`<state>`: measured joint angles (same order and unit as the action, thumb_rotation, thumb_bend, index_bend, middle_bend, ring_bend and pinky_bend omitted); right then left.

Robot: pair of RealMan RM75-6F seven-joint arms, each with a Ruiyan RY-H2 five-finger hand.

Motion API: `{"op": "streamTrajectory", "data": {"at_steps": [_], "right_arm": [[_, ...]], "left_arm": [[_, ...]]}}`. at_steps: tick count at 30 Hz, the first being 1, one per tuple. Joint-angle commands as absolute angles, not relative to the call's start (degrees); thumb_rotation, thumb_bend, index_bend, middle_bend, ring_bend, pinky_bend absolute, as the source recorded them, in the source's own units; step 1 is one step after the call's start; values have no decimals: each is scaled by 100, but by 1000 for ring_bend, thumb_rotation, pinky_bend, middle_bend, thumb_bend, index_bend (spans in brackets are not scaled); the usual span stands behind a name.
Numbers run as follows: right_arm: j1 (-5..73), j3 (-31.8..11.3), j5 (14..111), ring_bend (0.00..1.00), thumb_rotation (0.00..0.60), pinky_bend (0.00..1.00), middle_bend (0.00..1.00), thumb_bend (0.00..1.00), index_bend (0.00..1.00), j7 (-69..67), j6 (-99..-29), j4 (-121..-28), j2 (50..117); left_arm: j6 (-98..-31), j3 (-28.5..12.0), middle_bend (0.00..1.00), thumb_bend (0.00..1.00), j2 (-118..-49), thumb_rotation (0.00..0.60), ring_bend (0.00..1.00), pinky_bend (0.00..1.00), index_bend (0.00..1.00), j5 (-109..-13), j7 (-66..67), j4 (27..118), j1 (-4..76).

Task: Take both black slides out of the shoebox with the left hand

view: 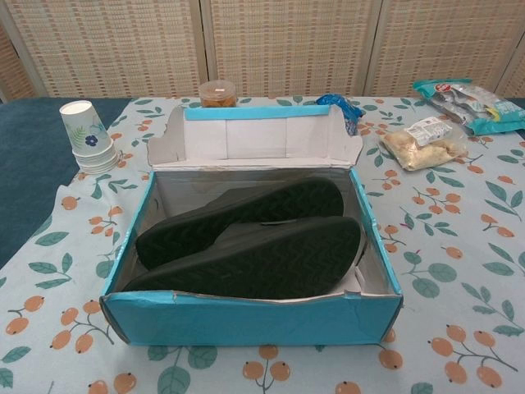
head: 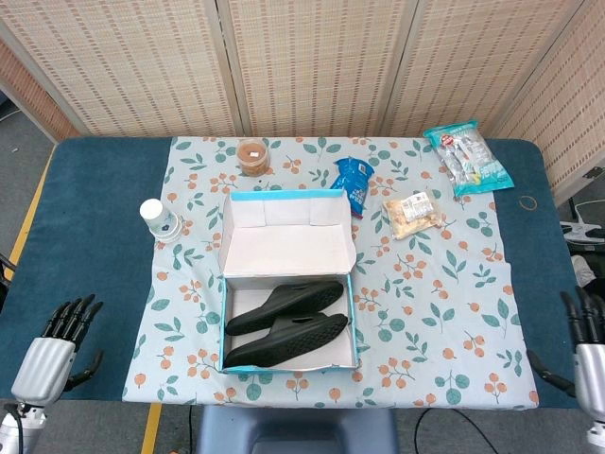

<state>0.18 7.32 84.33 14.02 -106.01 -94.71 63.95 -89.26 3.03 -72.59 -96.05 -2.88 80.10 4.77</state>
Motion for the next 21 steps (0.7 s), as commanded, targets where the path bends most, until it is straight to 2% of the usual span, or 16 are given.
{"op": "streamTrajectory", "data": {"at_steps": [1, 4, 7, 11, 13, 15, 17, 21], "right_arm": [[-96, 624, 8562, 0, 414, 0, 0, 152, 0, 1252, -10554, -9329, 6293], [-128, 582, 8693, 0, 414, 0, 0, 152, 0, 1217, -10516, -9307, 6284], [-148, 575, 8881, 0, 413, 0, 0, 151, 0, 1223, -10445, -9287, 6292], [-149, 601, 9076, 0, 414, 0, 0, 151, 0, 1230, -10284, -9283, 6279], [-141, 607, 9133, 0, 413, 0, 0, 151, 0, 1196, -10191, -9315, 6263], [-134, 588, 9198, 0, 412, 0, 0, 151, 0, 1205, -10126, -9323, 6256], [-131, 565, 9258, 0, 412, 0, 0, 151, 0, 1220, -10074, -9329, 6261], [-139, 506, 9244, 0, 412, 0, 0, 151, 0, 1204, -9953, -9349, 6250]], "left_arm": [[-8915, 366, 0, 414, -7249, 600, 0, 90, 0, -9659, -354, 8093, 469], [-8969, 395, 0, 374, -7301, 600, 0, 110, 0, -9753, -627, 8347, 479], [-8981, 478, 0, 374, -7283, 600, 0, 154, 5, -10257, -375, 8697, 649], [-8417, 559, 37, 387, -6962, 600, 33, 180, 39, -10457, -264, 9974, 1026], [-7933, 462, 86, 396, -6817, 600, 82, 236, 55, -10084, -74, 10695, 1217], [-7408, 139, 99, 397, -6885, 600, 96, 291, 67, -9339, 519, 11293, 1445], [-7021, -215, 99, 396, -7100, 600, 99, 310, 87, -8549, 1082, 11697, 1687], [-6709, -793, 114, 399, -7528, 600, 113, 313, 170, -7349, 1845, 12169, 2138]]}}
